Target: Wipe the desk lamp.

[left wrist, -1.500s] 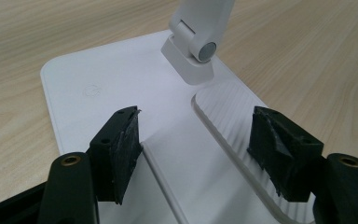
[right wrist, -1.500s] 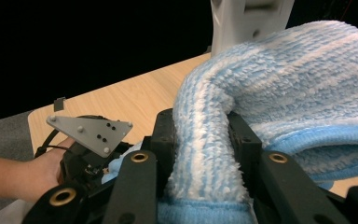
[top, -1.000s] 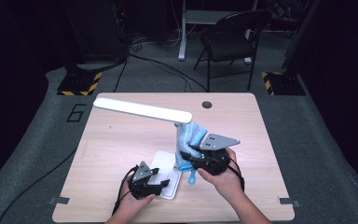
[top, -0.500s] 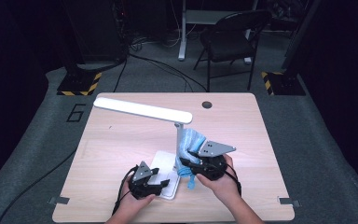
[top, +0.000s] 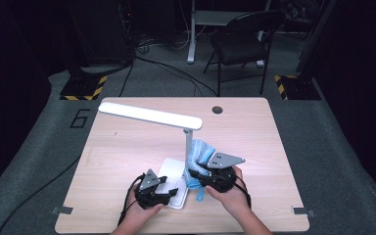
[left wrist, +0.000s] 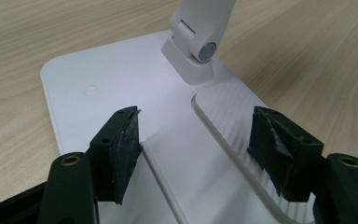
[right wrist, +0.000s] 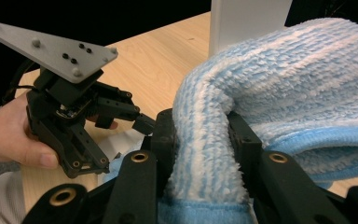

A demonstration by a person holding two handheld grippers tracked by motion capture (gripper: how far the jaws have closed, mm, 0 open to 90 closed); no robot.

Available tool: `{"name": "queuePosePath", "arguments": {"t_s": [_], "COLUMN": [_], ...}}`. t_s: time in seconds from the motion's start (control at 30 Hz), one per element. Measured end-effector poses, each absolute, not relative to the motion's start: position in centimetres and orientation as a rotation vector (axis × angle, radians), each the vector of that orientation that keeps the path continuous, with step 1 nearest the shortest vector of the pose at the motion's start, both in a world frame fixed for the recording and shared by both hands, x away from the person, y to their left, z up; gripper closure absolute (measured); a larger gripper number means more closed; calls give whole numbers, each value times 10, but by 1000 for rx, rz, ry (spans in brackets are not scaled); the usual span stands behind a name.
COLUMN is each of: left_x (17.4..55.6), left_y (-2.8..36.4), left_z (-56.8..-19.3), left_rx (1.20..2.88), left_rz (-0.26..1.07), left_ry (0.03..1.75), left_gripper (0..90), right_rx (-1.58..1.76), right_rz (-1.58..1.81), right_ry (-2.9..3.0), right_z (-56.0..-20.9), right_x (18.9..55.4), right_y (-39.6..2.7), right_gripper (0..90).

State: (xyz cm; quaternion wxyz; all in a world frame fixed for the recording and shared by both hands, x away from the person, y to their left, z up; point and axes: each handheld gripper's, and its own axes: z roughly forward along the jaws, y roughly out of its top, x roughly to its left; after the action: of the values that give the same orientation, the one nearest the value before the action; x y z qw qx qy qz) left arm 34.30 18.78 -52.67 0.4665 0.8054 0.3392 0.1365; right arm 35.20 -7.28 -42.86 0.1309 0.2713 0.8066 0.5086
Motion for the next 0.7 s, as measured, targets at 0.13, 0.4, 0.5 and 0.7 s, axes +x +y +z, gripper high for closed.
{"name": "queuePosePath", "arguments": {"t_s": [0.13, 0.4, 0.5, 0.7], "left_x": [343, 343, 343, 343], "left_y": [188, 188, 188, 188], "left_z": [-527, -527, -527, -527], "left_rx": [1977, 1977, 1977, 1977], "left_rz": [335, 334, 334, 335], "left_ry": [833, 833, 833, 833], "left_gripper": [334, 334, 334, 334], "right_rx": [801, 831, 844, 847], "right_rz": [1478, 1457, 1448, 1423], "right_ry": [2352, 2382, 2391, 2402], "right_z": [-436, -451, -457, -468], "right_x": [353, 356, 357, 358], "right_y": [-72, -71, -70, -68], "right_gripper": [685, 685, 685, 685]}}
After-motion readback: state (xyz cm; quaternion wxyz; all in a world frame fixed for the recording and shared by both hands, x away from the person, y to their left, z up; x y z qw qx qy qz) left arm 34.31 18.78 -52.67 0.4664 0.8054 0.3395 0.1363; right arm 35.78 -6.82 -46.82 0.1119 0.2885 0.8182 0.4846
